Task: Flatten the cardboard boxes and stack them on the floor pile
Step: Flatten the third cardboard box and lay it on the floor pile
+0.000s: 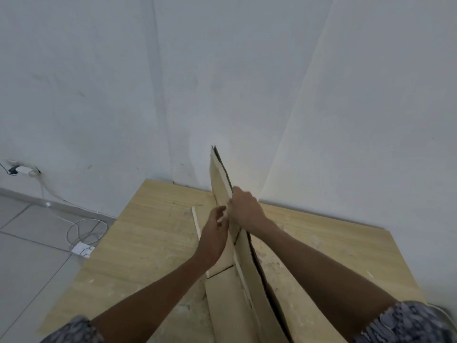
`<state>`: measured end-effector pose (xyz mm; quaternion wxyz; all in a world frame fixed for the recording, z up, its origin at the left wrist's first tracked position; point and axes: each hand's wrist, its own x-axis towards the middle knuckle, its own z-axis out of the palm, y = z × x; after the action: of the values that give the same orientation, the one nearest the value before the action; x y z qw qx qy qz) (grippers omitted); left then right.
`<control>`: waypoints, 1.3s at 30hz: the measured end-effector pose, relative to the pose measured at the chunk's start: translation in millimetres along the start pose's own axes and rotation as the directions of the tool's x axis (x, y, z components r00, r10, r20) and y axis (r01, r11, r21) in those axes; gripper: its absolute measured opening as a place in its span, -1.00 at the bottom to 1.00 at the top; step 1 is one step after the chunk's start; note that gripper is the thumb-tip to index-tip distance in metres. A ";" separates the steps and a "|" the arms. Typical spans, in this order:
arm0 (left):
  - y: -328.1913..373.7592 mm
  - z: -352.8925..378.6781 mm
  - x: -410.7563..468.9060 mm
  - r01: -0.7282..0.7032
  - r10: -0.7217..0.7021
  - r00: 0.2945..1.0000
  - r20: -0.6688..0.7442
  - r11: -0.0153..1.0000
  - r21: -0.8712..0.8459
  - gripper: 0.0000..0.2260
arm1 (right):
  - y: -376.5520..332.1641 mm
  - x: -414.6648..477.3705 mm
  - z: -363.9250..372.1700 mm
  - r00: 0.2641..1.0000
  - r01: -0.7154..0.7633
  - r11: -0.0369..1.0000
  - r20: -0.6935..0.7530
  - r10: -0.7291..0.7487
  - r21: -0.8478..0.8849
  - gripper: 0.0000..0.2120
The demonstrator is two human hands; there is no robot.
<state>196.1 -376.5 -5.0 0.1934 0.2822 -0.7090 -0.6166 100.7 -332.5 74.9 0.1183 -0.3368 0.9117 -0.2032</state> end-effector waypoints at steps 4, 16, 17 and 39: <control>16.2 -11.5 14.8 -0.221 0.230 0.953 -0.195 0.973 0.067 -0.61 | -27.9 7.9 -49.5 0.993 0.089 0.985 -0.090 -0.076 0.147 -0.85; -34.0 39.8 22.7 -0.096 -0.008 0.976 0.218 0.883 0.460 -0.54 | 140.4 -1.6 -10.9 0.966 -0.214 0.855 -0.027 0.257 0.472 -0.73; -43.9 45.2 17.3 -0.063 -0.065 0.966 0.248 0.878 0.474 -0.53 | 157.4 -4.4 1.4 0.959 -0.248 0.857 -0.010 0.283 0.452 -0.72; -186.2 106.9 60.5 -0.314 -0.467 0.768 0.440 0.324 0.892 -0.22 | 278.1 -32.9 193.4 0.901 -0.122 0.965 0.382 0.206 -0.234 -0.10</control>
<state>113.4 -348.4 -210.2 -0.2910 0.1496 -0.9329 -0.1509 35.9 -174.9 -219.8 0.2850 -0.3035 0.9089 -0.0242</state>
